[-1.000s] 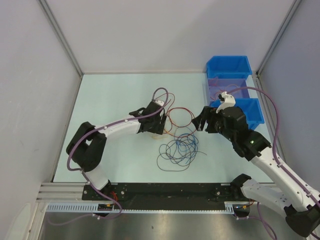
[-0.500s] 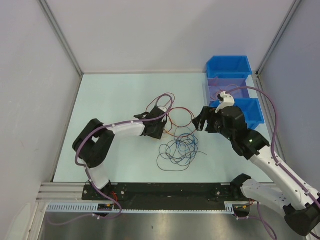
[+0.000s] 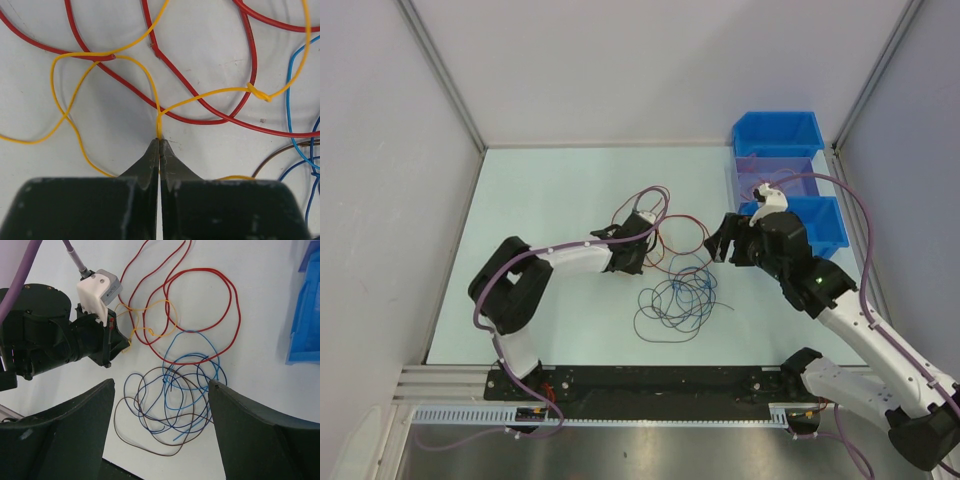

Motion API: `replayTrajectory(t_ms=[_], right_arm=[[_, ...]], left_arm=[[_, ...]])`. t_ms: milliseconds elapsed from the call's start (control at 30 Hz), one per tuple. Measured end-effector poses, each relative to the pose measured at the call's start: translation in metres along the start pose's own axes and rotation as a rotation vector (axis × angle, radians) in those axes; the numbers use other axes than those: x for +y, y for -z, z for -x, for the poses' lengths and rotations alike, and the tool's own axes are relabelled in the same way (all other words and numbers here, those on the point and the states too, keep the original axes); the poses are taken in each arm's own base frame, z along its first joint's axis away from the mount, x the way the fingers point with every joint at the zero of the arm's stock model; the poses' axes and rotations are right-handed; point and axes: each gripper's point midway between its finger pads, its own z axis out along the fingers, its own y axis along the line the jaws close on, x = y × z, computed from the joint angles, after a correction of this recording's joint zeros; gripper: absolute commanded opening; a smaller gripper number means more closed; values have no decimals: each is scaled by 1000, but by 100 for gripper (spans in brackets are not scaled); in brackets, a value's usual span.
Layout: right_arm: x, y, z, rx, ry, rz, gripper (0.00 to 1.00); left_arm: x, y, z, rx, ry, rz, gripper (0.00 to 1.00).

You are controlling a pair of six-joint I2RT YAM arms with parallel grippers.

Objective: Untangle the cables

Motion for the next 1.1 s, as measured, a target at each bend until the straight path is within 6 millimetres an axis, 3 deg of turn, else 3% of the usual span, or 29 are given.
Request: replayTrajectory(t_ms=[133,267,433,600,700,1100], right_arm=[[-1,-3,-2,9,0,-6,80],[-1,-5,-4,18,-2,-4,80],[4,-8,-4,25,-8,16,80],[12,-13,-7,43,-27,50,80],[21,-20,-13,71,-45,84,81],[79,-53,-32,173,-150,301,86]], left_arm=[[1,3,-2,11,0,2,0],[4,22,-5,30,5,-6,0],[4,71,25,-65,59,-98,1],[18,123,58,-194,130,-175,0],[22,143,65,-232,148,-210,0],[7,204,63,-322,28,-382,0]])
